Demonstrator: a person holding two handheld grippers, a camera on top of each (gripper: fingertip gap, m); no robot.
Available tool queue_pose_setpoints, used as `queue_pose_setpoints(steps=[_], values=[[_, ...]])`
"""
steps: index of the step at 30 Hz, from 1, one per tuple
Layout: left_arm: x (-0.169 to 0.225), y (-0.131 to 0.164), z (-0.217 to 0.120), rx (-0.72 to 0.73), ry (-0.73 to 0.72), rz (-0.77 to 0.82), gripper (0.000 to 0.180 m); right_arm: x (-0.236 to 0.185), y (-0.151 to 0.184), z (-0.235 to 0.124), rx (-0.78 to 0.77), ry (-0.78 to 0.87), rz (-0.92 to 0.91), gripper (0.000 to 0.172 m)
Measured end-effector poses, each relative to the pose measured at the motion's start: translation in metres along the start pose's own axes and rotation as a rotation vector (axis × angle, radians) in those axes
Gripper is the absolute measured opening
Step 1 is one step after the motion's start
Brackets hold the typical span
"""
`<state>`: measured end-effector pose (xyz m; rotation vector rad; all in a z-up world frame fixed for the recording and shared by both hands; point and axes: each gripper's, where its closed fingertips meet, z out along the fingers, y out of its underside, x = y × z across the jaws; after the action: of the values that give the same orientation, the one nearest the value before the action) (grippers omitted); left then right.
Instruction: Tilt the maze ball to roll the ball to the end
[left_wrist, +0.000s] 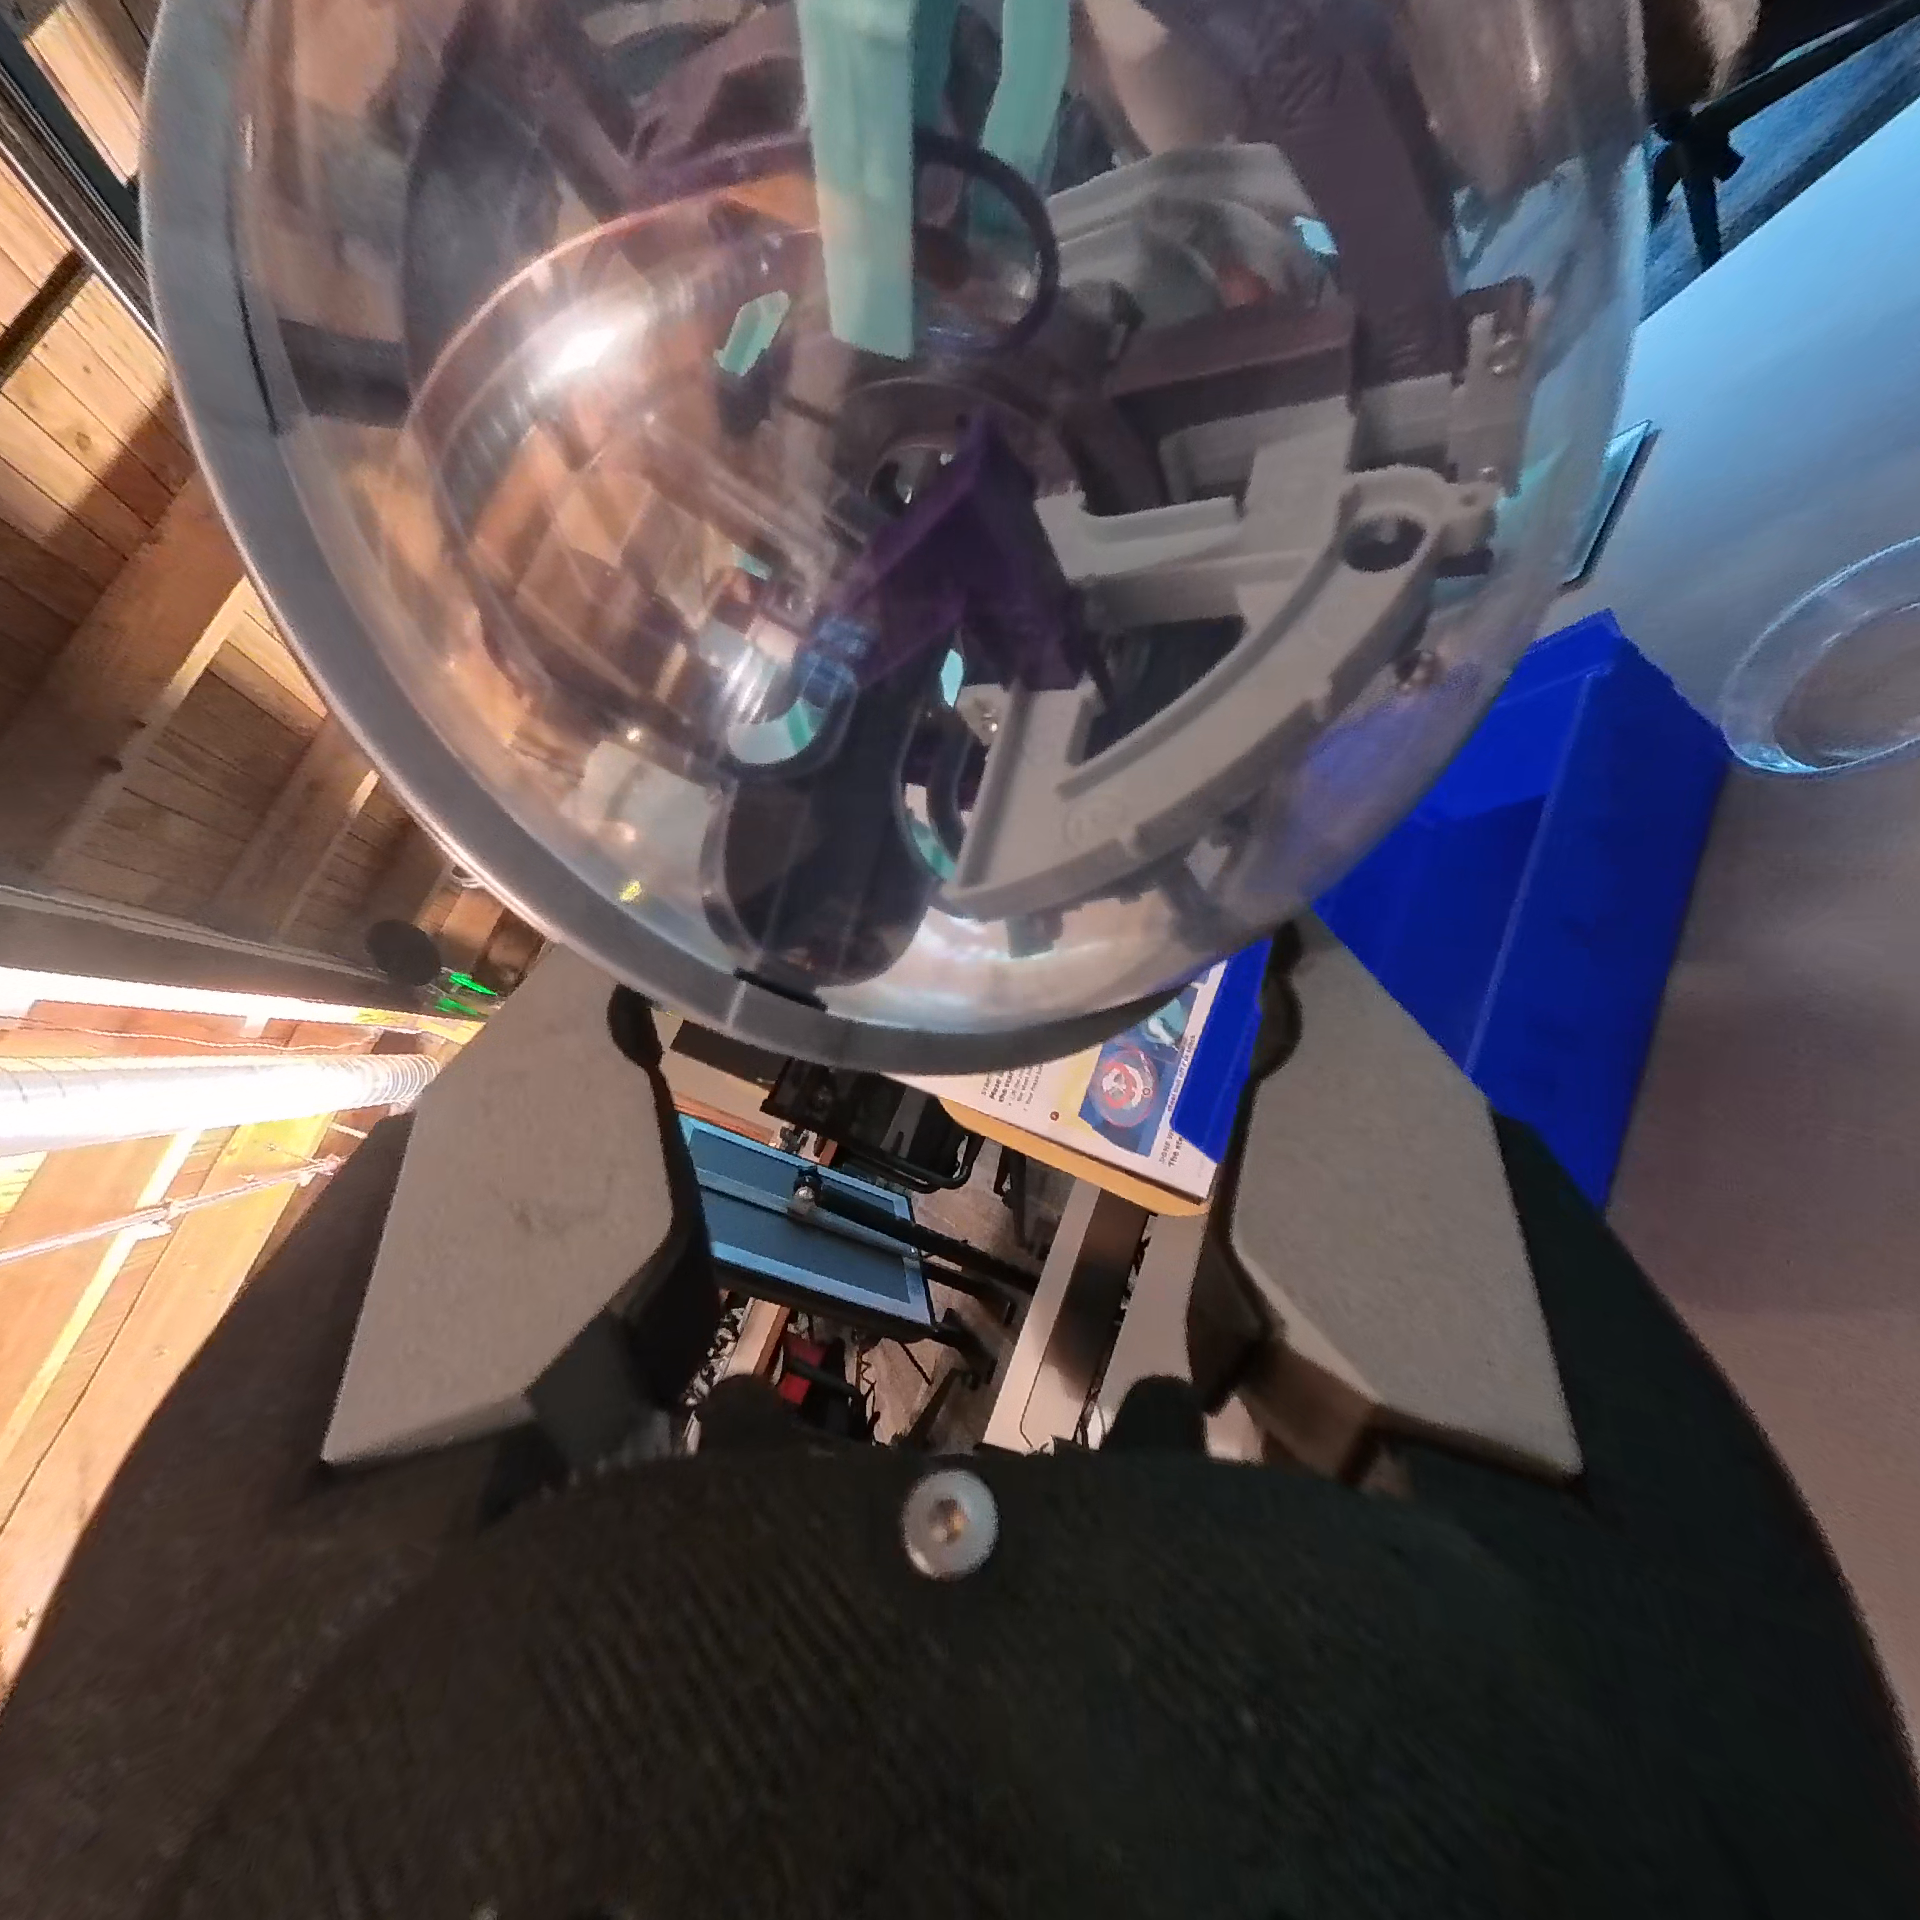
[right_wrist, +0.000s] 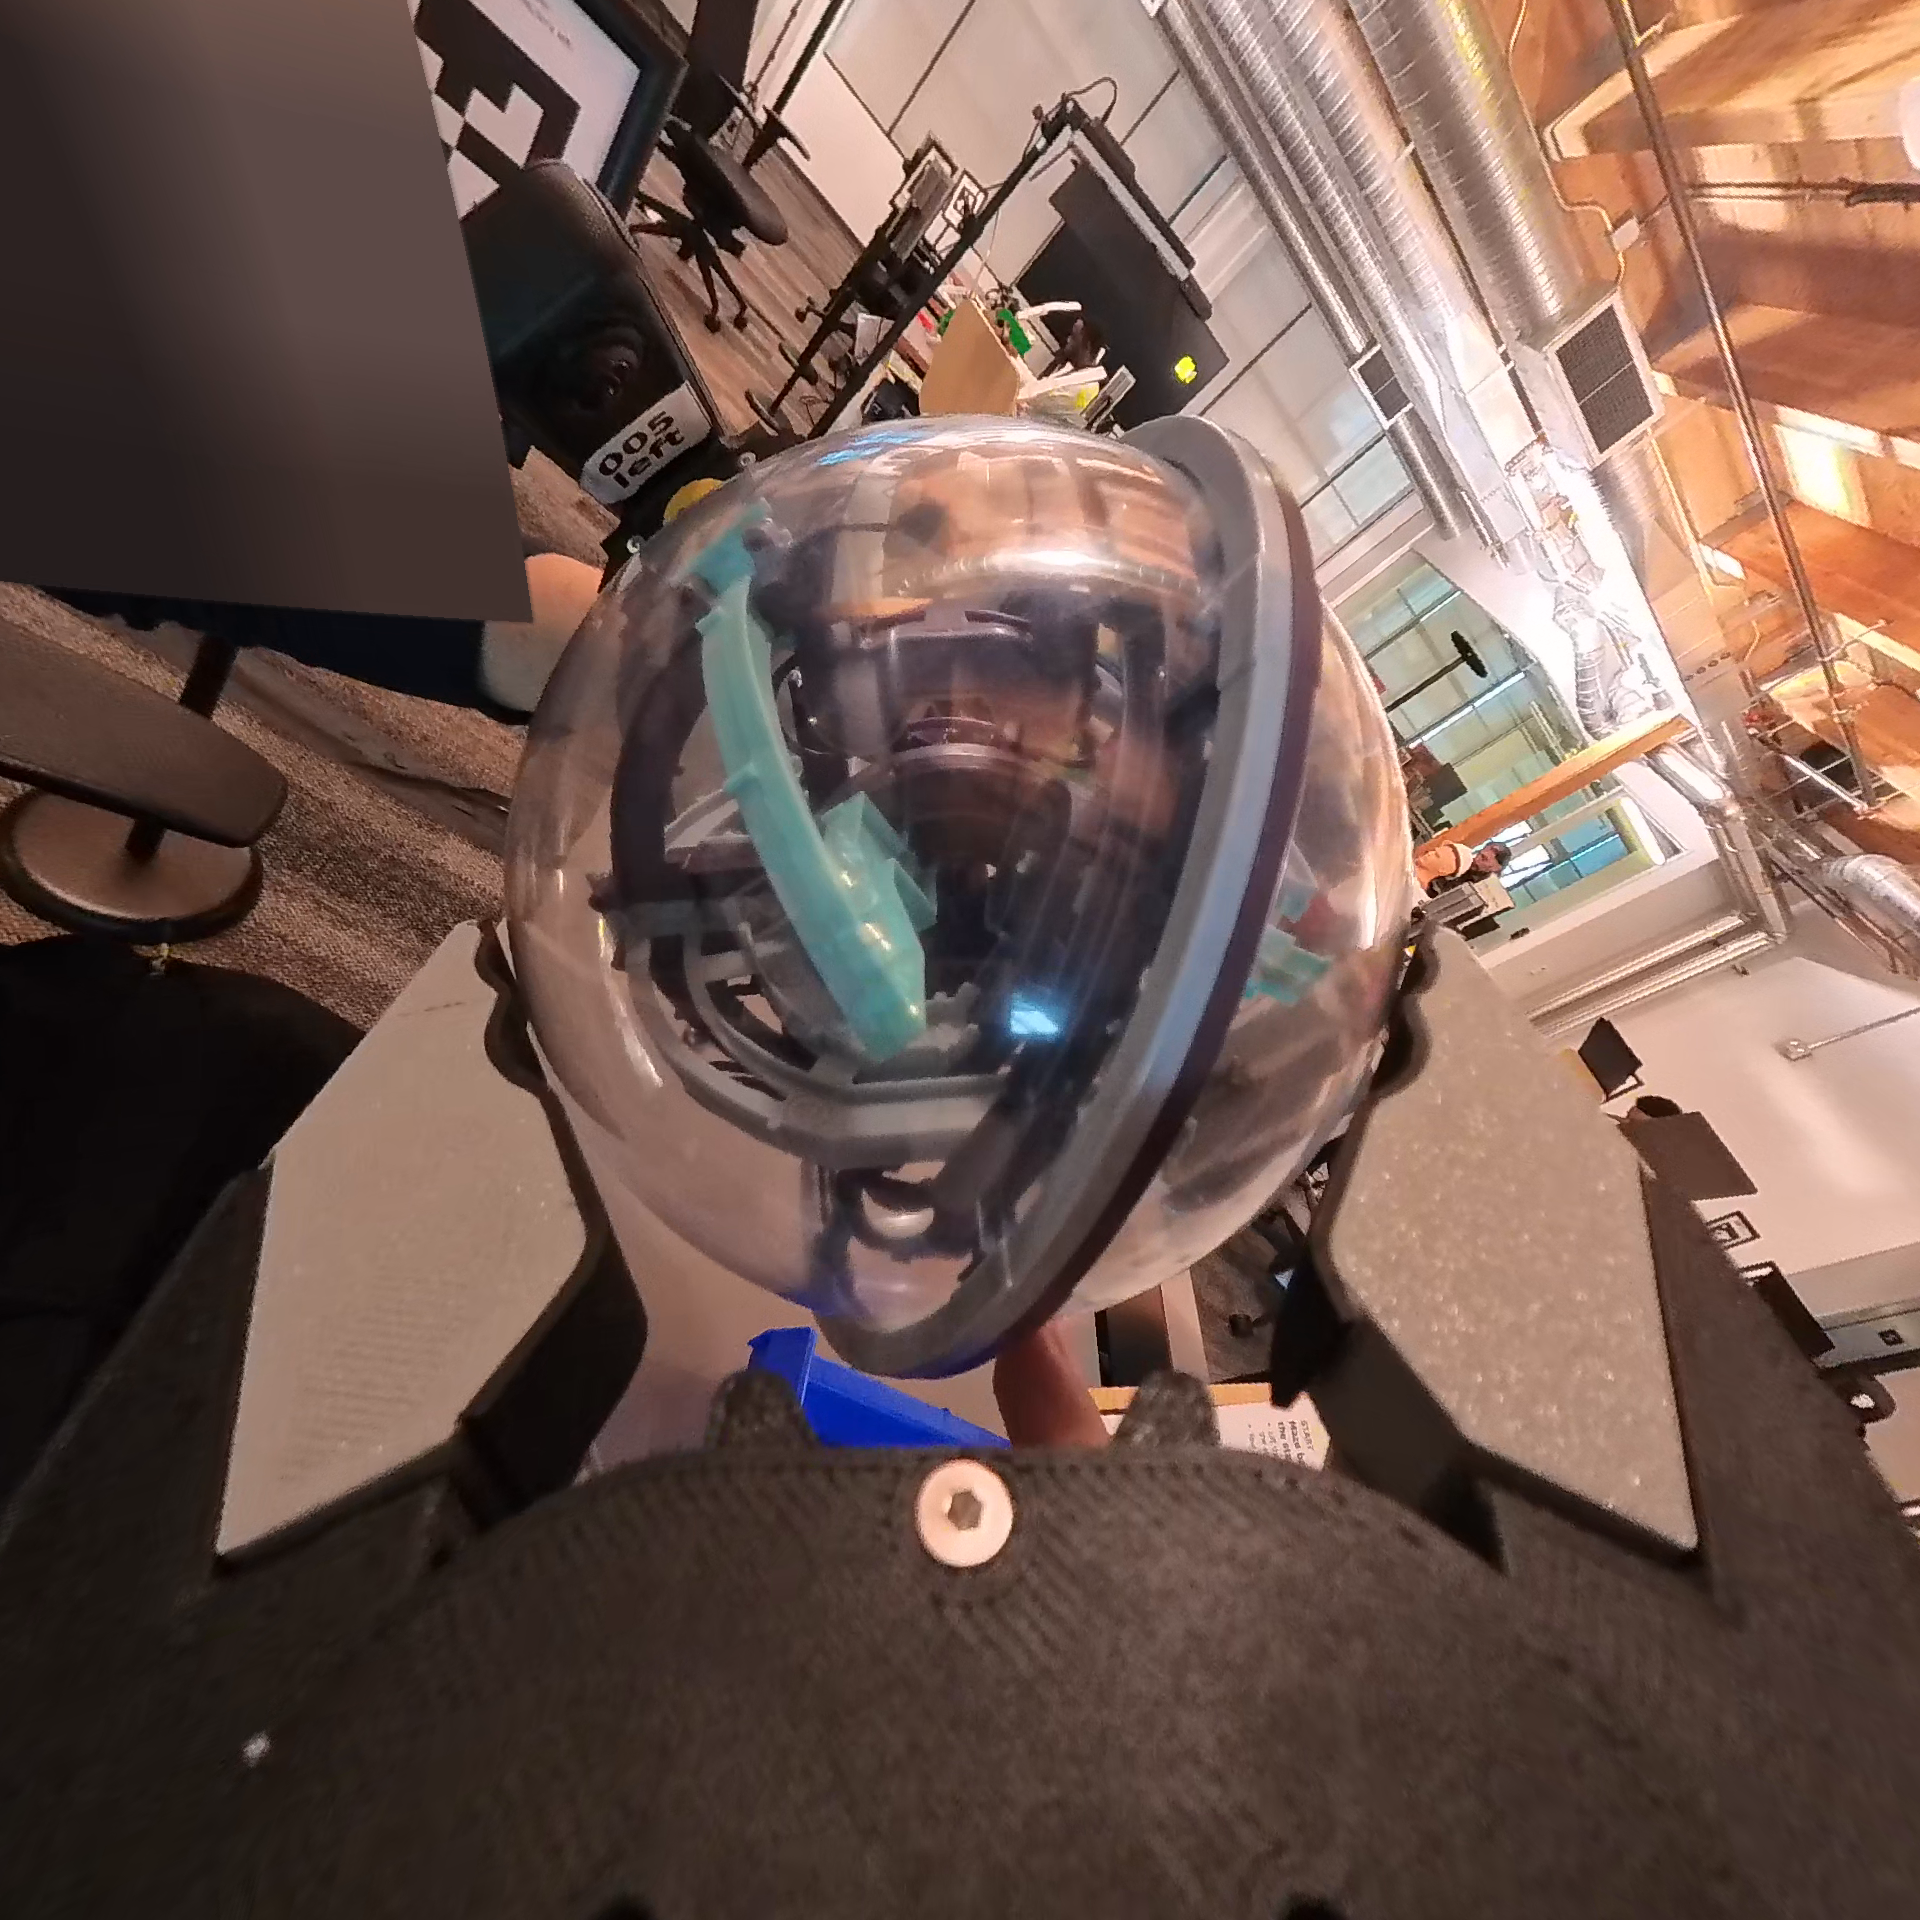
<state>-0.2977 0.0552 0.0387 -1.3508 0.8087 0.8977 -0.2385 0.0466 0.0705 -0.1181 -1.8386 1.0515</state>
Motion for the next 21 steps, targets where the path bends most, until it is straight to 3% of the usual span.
queue_pose_setpoints(steps=[1, 21], values=[[0.000, -0.001, 0.000, 0.004, 0.000, -0.001, 0.115, 0.000, -0.001, 0.000, 0.002, 0.000, 0.001, 0.157], [0.018, -0.013, -0.002, 0.060, 0.044, -0.094, 0.115, -0.013, -0.003, -0.010, -0.010, -0.017, 0.080, 0.157]])
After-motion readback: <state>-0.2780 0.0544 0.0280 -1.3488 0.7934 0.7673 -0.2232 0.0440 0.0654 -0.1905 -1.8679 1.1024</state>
